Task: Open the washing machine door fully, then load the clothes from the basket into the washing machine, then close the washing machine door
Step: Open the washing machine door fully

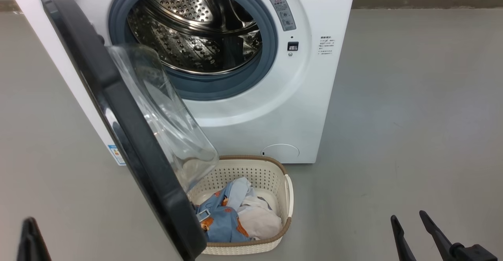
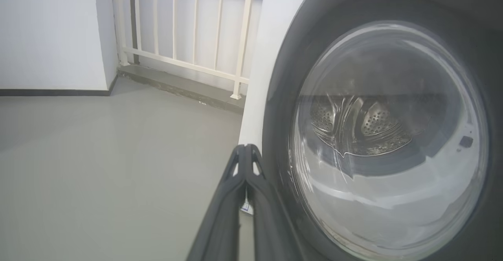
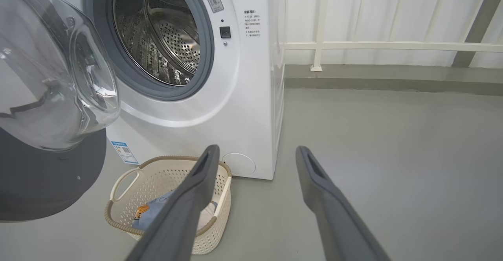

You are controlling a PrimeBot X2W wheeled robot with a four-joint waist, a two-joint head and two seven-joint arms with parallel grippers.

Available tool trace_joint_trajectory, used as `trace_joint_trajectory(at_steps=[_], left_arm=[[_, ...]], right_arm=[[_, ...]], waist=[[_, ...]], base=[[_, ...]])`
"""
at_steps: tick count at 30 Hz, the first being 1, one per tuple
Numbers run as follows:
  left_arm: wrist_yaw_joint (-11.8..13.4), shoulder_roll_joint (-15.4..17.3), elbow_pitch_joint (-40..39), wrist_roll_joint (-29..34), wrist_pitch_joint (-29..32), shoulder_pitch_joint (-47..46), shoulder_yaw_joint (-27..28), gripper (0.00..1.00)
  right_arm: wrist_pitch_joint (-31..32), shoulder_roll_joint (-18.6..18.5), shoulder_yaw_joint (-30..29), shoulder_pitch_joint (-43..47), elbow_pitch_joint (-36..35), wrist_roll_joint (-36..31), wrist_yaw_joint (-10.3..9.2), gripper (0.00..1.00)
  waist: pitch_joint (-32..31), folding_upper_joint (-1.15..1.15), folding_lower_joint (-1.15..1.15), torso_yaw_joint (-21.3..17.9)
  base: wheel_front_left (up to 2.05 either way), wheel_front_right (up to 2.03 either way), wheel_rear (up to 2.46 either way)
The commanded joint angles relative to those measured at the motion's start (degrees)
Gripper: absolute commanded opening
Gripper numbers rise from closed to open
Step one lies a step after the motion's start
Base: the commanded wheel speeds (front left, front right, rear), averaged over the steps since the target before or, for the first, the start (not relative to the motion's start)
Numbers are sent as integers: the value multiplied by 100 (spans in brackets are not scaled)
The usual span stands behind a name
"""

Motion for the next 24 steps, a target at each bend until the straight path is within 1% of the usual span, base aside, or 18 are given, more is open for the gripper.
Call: trace_joint_trajectory(at_steps=[1, 4, 9, 13, 16, 18, 21, 24], left_arm=[[75, 67, -314, -59, -37, -285, 183, 0], [244, 67, -833, -55, -37, -317, 104, 0], [471, 67, -1733, 127, -37, -336, -236, 0], [542, 67, -2569, 469, -37, -408, -599, 0], [521, 67, -3095, 581, -37, -470, -953, 0], [431, 67, -3373, 605, -37, -521, -1300, 0], [272, 67, -3654, 634, 88, -599, -2025, 0], [215, 67, -3638, 535, 353, -675, -2786, 0]], right_arm=[[-69, -102, 132, -43, -125, 52, 35, 100], [-69, -94, 132, -42, -131, 60, 35, 100], [-69, -69, 124, -36, -134, 62, 35, 100], [-69, -37, 118, -28, -126, 69, 35, 100], [-69, -7, 134, -24, -115, 71, 35, 100], [-69, 12, 127, -11, -110, 78, 35, 100], [-69, 29, 157, 0, -100, 109, 35, 100], [-69, 32, 193, -31, -91, 123, 35, 100]], waist=[[9, 0, 0, 12], [12, 0, 0, 36], [-8, 0, 0, 83], [-38, 0, 0, 139], [-67, 0, 0, 184], [-89, 0, 0, 233], [-116, 0, 0, 292], [-122, 0, 0, 326]], base=[[0, 0, 0], [0, 0, 0], [0, 0, 0], [0, 0, 0], [0, 0, 0], [0, 0, 0], [0, 0, 0], [0, 0, 0]])
